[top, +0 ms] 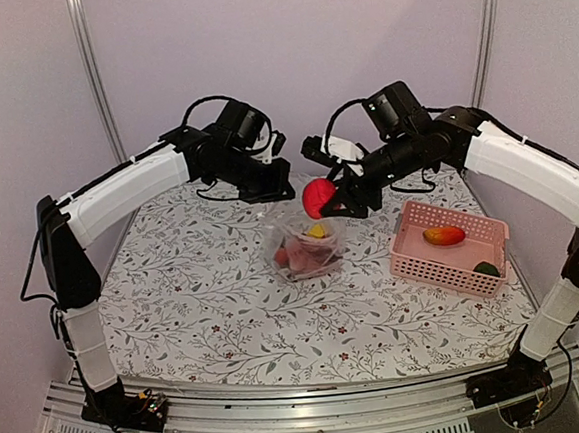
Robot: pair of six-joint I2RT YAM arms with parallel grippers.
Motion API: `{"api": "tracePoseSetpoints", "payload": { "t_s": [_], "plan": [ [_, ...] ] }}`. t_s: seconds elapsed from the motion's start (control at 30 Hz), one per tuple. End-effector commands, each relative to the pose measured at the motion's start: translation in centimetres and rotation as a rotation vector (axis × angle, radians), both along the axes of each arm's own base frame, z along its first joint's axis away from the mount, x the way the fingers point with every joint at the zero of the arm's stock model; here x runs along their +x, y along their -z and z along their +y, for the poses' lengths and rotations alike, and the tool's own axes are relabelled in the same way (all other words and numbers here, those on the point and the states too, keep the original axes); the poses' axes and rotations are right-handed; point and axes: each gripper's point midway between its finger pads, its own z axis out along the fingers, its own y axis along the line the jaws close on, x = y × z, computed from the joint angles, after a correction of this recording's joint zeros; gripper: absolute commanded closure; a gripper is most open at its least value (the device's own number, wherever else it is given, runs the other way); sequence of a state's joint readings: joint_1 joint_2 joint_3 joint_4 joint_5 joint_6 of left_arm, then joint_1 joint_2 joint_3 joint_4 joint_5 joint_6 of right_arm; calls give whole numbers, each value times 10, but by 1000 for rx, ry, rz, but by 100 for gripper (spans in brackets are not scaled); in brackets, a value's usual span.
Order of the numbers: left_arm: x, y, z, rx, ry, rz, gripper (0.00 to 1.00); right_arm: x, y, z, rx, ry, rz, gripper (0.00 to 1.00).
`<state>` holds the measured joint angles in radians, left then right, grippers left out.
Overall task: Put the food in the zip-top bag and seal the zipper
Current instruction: Place the fake fruit in the zipper food storage bag.
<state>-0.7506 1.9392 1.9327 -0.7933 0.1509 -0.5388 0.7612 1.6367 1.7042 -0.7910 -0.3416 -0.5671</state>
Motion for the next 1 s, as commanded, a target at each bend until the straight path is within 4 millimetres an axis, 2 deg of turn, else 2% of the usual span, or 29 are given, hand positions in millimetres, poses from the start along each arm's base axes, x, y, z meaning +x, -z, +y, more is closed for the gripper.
{"api": "tracePoseSetpoints", "payload": {
  "t_s": [0.0,0.2,0.3,0.4,0.5,0.6,0.83,0.97],
  "plan": [
    [2,-4,4,-19,-10,-8,100,16,11,6,-36,34,-62,22],
    [2,-2,5,-14,-7,-7,100,15,-11,7,16,49,-67,10],
    [2,-2,5,-14,-6,-9,100,15,-15,0,19,73,-70,9],
    [2,-1,5,-12,-4,-11,100,20,-21,-17,40,104,-54,12],
    [2,0,4,-11,-2,-10,100,39,-22,-50,66,185,-16,15],
    [2,1,5,-9,-2,-9,100,59,-15,-88,64,285,22,19],
    [3,1,3,-12,7,-15,100,91,33,-180,27,490,125,22],
    [5,2,-1,-17,16,-10,100,100,74,-225,-65,557,153,26]
  ]
}}
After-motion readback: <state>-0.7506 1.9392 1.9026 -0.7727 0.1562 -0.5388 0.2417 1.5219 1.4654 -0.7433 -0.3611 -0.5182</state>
